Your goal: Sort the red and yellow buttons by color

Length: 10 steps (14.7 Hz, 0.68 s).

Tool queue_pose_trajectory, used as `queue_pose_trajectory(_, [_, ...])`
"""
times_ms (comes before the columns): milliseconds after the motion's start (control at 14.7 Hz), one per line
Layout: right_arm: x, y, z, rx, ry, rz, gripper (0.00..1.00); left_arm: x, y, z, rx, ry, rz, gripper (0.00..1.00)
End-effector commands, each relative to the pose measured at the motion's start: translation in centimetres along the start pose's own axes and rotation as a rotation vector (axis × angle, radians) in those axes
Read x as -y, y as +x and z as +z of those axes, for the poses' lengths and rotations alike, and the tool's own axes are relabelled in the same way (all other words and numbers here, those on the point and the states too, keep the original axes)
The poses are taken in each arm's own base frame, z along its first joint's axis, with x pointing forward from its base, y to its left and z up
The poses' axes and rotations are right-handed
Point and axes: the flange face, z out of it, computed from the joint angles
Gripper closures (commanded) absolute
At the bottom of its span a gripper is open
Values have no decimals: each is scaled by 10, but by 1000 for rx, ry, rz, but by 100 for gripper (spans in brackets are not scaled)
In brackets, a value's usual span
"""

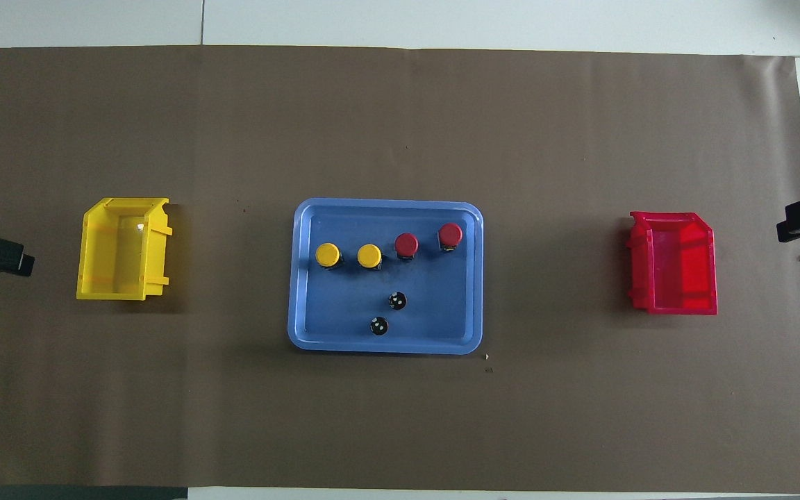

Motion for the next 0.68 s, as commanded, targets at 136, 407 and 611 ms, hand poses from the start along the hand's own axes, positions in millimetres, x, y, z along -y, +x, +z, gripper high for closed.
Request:
queue_pose_trajectory(136, [1,-1,-1,-7,-2,-15,0,2,-7,-4,-1,12,-6,0])
queue_pose_trajectory(407, [2,-3,2,4,0,-16,0,2,-7,-4,-1,12,-6,0])
queue_pose_trajectory(611, [2,-3,3,4,0,-20,0,2,-7,-4,-1,12,-6,0])
